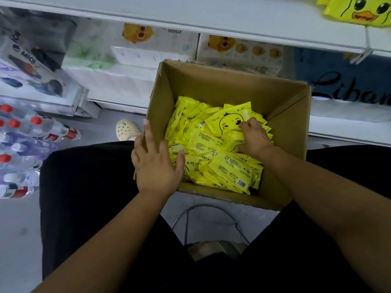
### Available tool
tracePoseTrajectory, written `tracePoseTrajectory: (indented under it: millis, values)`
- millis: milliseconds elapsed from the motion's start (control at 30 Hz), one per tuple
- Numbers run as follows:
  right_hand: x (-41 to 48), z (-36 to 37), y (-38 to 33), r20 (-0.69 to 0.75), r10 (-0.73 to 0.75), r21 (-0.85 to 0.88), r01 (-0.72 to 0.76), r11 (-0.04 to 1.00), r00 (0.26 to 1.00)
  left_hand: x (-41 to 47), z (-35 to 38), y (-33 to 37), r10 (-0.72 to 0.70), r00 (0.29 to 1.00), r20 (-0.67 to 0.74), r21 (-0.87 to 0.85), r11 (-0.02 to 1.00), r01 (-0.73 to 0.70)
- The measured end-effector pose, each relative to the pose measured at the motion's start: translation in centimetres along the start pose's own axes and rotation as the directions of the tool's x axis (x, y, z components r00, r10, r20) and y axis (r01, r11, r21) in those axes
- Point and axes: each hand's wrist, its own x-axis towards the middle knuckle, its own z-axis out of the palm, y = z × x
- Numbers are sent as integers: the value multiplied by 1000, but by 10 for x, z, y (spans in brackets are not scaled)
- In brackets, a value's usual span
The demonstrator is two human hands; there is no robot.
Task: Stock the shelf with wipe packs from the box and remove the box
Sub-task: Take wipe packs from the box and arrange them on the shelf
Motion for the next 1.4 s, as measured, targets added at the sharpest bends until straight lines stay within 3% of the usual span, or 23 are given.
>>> tracePoseTrajectory:
  millis: [200,500,600,800,967,1033,1167,1300,1400]
  values:
    - [-9,-3,8,8,-52,-64,53,997,999,-1,2,-1,1,998,-64,-100,995,-8]
    - [-16,3,14,4,-55,50,55,997,998,-3,5,-4,31,996,-81,-59,998,-36]
    - [-15,7,17,9,-75,9,75,997,997,-3,5,-3,30,996,-80,-37,999,-33]
    - [-8,5,21,14,-103,1,103,995,995,-14,-3,4,-66,982,-175,-218,976,27]
    - [-14,-16,8,15,-76,199,72,977,997,-17,-16,23,102,964,-247,-399,896,-197]
    - [-26,-34,-3,-22,-110,271,111,956,994,-17,-24,32,110,982,-156,-526,832,-177]
    - [-65,-80,-18,-13,-249,421,231,877,968,-14,-49,55,74,979,189,-723,686,87]
    - [-112,-103,-23,61,-431,679,279,679,900,-8,-78,61,268,858,439,-746,641,182]
    - [-144,-107,-31,76,-453,795,221,565,888,-14,-100,60,397,772,496,-771,610,182]
